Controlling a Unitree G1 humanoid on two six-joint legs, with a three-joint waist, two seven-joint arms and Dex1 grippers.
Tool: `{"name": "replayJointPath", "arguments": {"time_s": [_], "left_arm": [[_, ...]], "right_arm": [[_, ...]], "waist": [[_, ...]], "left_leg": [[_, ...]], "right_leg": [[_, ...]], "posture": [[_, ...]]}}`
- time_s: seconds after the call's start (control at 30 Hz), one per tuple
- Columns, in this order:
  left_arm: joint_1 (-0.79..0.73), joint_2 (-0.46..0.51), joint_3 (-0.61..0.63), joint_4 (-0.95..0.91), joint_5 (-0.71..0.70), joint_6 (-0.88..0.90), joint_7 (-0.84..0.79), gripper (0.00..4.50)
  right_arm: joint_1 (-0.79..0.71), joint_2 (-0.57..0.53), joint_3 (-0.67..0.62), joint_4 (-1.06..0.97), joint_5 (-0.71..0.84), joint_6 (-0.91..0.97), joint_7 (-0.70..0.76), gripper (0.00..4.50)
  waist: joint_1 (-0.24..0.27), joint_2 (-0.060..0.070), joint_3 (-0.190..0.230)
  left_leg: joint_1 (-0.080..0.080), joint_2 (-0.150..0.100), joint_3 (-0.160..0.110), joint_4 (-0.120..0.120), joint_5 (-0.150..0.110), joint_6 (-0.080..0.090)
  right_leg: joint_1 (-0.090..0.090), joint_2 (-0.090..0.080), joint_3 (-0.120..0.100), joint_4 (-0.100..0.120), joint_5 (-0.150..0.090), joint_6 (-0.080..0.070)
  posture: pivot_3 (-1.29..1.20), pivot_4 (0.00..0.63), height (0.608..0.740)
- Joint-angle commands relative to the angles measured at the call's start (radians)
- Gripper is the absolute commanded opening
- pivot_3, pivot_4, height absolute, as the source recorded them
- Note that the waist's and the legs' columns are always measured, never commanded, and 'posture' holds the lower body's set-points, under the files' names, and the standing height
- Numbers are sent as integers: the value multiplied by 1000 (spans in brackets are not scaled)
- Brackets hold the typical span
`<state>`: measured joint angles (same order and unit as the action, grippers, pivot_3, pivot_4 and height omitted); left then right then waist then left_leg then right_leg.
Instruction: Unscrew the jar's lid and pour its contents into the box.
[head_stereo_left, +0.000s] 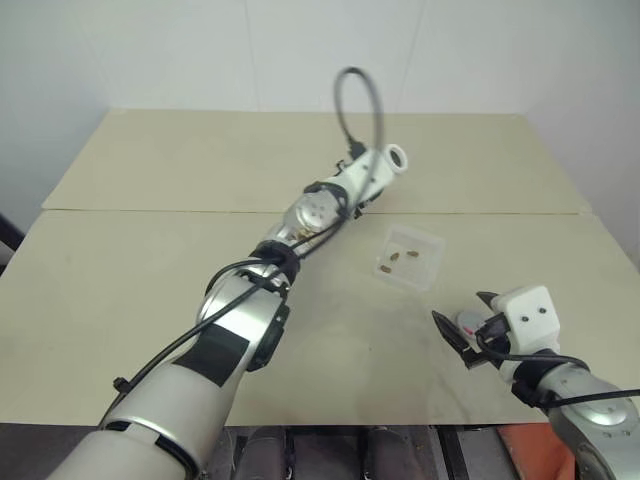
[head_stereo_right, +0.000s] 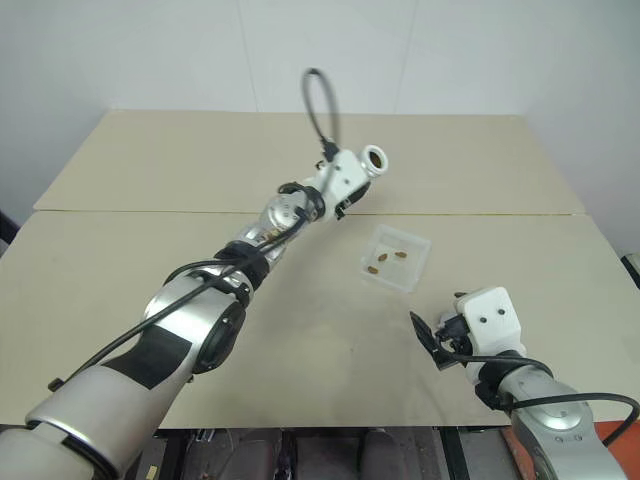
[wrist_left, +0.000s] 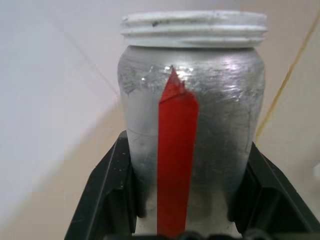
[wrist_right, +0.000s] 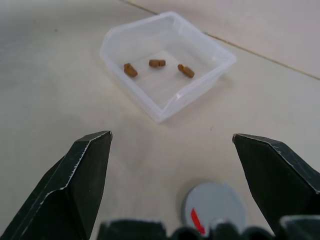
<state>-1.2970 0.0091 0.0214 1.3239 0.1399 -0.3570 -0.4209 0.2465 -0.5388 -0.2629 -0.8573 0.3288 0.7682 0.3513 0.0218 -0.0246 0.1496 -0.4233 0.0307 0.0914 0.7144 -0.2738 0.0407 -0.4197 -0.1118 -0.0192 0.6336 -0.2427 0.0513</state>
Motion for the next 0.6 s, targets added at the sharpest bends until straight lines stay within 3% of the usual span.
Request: {"name": "replayJointPath", "arguments": {"time_s": [0.03,0.13,0.3,0.43,0.6], "left_arm": [[79,1,108,-202,-188,45,-134,1986],[290,-4,111,-572,-272,209,-132,1986],[651,3,35,-1135,-205,397,26,1986],[819,24,-17,-1249,-114,363,116,1986],[880,61,-55,-1154,-55,257,165,1986]], "right_arm": [[-14,-27,11,11,1,-23,34,4474],[-49,-37,20,49,10,-27,56,4474],[-112,-47,46,113,4,-34,75,4474],[-152,-55,84,155,5,-48,105,4474],[-208,-73,99,215,-6,-65,129,4474]], "waist": [[-3,0,0],[-11,1,0],[-21,1,-1],[-8,1,-2],[-4,2,-3]], "left_leg": [[0,0,0,0,0,0],[1,0,-3,0,0,0],[3,1,-3,0,1,-1],[5,0,-3,0,0,0],[17,0,-4,-1,-6,9]], "right_leg": [[0,0,0,1,0,0],[0,0,3,3,0,0],[-1,0,6,7,0,0],[2,0,6,7,0,0],[17,0,4,-4,0,0]], "posture": [[0,150,740],[0,150,740],[0,150,740],[0,150,740],[0,150,740]]}}
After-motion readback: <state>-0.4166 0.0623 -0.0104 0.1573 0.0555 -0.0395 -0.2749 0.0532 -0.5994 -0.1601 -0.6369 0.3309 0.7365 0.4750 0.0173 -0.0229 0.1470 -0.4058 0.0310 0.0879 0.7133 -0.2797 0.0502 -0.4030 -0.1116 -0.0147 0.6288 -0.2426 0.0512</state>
